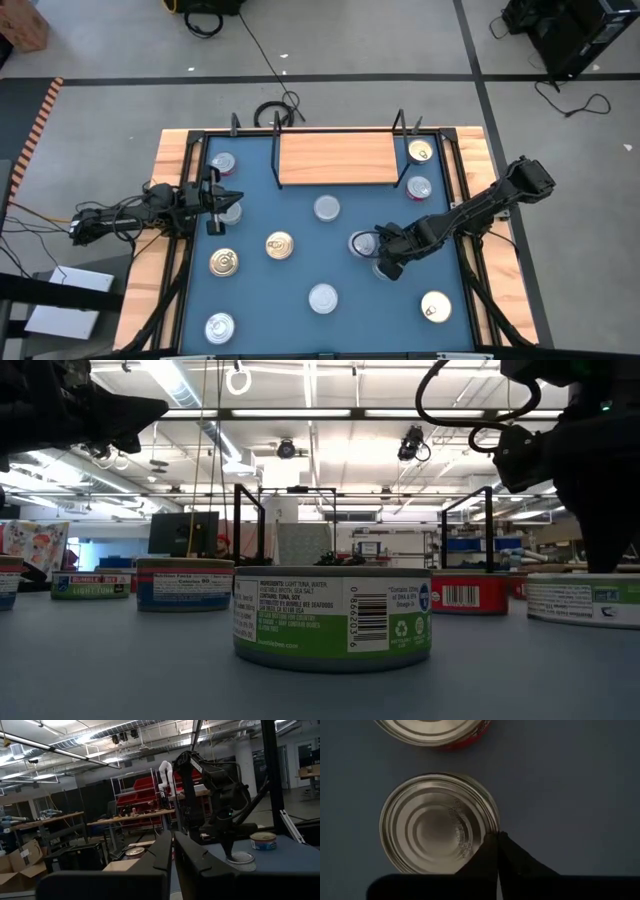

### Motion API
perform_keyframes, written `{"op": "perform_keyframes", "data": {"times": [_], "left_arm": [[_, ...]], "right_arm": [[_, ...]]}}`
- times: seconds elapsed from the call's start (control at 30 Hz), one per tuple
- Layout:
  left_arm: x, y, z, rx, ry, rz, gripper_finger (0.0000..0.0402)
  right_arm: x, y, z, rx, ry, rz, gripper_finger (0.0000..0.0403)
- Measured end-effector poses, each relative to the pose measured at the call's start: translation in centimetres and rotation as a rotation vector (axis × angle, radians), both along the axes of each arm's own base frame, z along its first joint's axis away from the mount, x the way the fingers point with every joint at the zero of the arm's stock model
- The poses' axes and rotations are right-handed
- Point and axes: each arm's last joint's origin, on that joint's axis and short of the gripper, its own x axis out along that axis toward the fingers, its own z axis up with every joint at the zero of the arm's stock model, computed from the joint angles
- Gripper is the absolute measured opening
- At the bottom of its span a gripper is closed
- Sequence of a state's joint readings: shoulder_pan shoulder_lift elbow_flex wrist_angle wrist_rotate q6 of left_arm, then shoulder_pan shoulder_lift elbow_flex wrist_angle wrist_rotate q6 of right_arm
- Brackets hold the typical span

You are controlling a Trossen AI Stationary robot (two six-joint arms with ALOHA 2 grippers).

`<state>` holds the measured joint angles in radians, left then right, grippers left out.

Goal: Stack canned seafood by type on shelf
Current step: Put the green tuna can on the shelf

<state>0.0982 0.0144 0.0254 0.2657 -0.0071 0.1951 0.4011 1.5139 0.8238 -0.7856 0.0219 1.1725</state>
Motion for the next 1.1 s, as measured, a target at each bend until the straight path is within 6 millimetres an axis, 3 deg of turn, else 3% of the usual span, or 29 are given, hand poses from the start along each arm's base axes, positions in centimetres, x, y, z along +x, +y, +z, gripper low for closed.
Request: {"op": "perform_keyframes", "data": {"times": [1.1], "left_arm": [[0.0,0.0,0.0,-0.006,-0.003,-0.002,0.0023]], "right_arm": [[-0.7,-1.2,-0.5,-0.024,0.114,-0.064,0.0002]]}}
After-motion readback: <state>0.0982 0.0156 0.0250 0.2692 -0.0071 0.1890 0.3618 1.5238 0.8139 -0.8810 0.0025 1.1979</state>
